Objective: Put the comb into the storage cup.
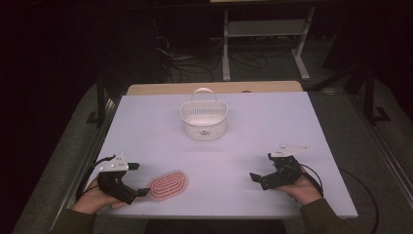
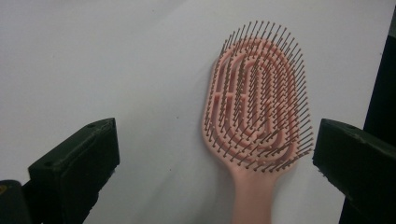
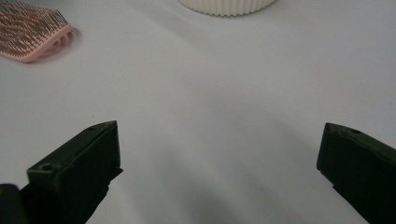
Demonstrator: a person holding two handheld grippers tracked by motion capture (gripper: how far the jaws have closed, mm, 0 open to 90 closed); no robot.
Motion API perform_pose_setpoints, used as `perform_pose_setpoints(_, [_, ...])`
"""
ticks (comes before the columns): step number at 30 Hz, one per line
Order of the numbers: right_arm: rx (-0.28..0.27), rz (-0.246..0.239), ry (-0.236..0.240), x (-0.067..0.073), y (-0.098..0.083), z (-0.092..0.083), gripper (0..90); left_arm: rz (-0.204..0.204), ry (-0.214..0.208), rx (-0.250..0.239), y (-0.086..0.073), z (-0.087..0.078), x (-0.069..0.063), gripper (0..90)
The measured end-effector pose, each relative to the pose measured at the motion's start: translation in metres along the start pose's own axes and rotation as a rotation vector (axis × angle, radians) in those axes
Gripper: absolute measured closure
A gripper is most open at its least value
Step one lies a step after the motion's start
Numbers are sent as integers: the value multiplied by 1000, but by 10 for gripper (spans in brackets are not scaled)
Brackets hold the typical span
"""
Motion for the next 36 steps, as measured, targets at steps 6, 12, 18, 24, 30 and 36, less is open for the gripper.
perform_pose_setpoints(6, [-1, -4, 0, 0, 0, 1, 0, 14, -13, 29, -2, 1, -3, 3])
perform_pose_setpoints(12, [-1, -1, 0, 0, 0, 0, 0, 31, -15, 56, -3, 3, -4, 27])
perform_pose_setpoints(18, [0, -2, 0, 0, 0, 0, 0, 42, -20, 80, -5, 4, -6, 49])
perform_pose_setpoints(24, [0, -2, -1, 0, 0, 0, 0, 42, -25, 103, -6, 4, -7, 88])
perform_pose_setpoints(30, [-1, 0, -2, 0, 0, -1, 0, 46, -38, 124, -7, 4, -8, 144])
perform_pose_setpoints(36, [-1, 0, -3, 0, 0, -1, 0, 50, -55, 149, -9, 5, -10, 182])
Point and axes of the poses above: each handheld gripper's, and its own axes: z roughly forward along the jaws, y roughly out of its top, x roughly to its left, the point moved 6 cm from there along z, roughly forward along the jaws, and after that the axes turned 15 degrees about z, right-handed, at the moved point
